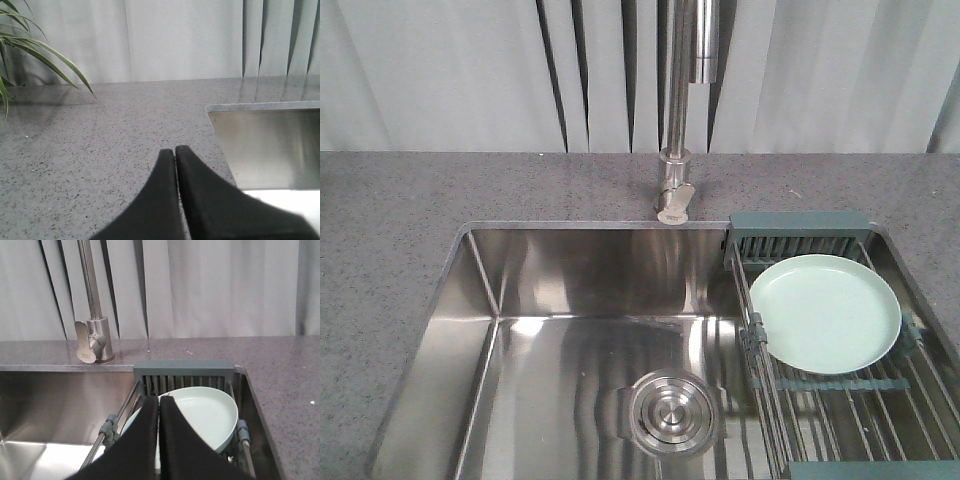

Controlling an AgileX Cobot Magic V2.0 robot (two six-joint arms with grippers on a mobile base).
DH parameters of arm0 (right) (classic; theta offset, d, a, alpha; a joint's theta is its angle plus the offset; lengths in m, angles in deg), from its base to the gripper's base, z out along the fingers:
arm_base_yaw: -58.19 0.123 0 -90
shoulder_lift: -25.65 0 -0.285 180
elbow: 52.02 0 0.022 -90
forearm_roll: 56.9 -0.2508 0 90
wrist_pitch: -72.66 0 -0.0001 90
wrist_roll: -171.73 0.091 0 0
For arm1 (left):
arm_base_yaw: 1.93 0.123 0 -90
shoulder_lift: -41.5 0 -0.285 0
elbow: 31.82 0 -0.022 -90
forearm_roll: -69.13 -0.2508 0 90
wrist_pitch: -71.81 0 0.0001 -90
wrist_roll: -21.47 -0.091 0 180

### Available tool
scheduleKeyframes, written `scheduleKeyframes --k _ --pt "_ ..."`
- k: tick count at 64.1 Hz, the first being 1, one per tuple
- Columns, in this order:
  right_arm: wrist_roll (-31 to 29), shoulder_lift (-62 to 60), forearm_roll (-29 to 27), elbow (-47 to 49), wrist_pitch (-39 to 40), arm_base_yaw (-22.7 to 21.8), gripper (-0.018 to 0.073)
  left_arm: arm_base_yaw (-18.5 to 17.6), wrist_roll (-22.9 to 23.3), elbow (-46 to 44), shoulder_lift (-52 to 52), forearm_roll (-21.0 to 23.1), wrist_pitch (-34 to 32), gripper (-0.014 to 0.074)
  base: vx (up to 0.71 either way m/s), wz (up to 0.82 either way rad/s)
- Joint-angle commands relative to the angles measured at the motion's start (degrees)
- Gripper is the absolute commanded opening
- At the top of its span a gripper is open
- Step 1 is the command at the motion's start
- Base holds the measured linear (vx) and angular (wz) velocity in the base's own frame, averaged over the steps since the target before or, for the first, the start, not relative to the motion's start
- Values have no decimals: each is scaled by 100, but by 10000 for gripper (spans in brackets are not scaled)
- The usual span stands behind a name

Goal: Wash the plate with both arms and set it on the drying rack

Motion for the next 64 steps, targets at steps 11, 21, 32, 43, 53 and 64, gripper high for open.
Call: scheduleKeyframes --k 11,21,32,43,53,64 --pt "-463 -21 136 -17 760 6 -4 11 48 -140 -86 10 -438 -6 0 0" --pt "-437 -21 136 -17 762 6 -4 11 48 -140 -86 10 -438 -6 0 0" --pt "-437 -21 136 -17 762 6 -4 11 48 -140 -86 10 -438 -6 0 0" --pt "-437 -21 136 -17 762 6 -4 11 48 -140 -86 10 -438 -6 0 0" --pt "-437 -21 136 -17 762 6 -4 11 48 -140 -86 10 -438 -6 0 0" --pt "-437 -21 136 -17 762 6 -4 11 48 -140 -86 10 -438 -6 0 0"
